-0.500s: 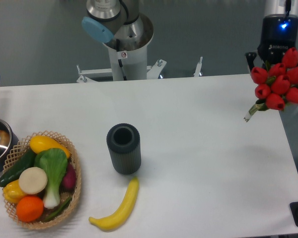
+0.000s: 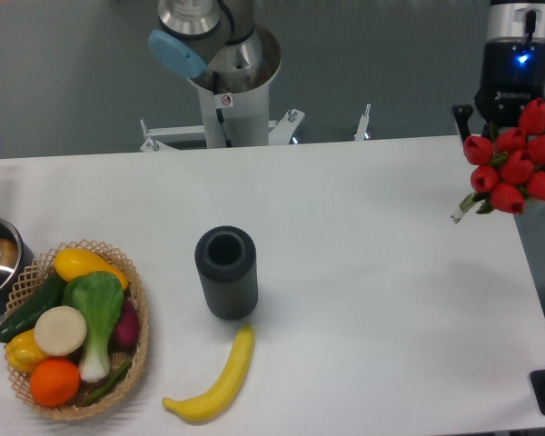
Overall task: Place the flowers on the table
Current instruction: 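Hold the red tulip bunch by the stems in the gripper, raised, then move the held tulips toward the table beside the banana and lower them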
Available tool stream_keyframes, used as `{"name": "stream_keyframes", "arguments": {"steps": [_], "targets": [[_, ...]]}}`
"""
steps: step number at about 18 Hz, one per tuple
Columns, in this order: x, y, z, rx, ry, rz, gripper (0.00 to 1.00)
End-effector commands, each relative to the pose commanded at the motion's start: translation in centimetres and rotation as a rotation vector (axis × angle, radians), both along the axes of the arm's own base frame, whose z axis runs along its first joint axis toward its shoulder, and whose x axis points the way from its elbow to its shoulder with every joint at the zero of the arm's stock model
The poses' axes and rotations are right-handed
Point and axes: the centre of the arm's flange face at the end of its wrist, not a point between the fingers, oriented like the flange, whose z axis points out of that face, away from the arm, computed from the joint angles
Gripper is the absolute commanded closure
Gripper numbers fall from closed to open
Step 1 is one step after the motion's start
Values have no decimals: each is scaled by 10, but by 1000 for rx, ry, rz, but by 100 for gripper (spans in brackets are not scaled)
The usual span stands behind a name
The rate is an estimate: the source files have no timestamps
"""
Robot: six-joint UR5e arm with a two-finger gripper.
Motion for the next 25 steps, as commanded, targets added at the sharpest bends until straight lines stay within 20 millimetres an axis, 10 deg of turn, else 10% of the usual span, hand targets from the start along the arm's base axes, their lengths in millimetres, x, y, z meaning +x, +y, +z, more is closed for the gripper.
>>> {"name": "stream_keyframes", "arguments": {"steps": [8, 11, 25], "targets": [[22, 72, -31, -363, 42, -22, 56], [27, 113, -71, -420, 1, -77, 56], [17, 188, -169, -435, -144, -98, 56]]}}
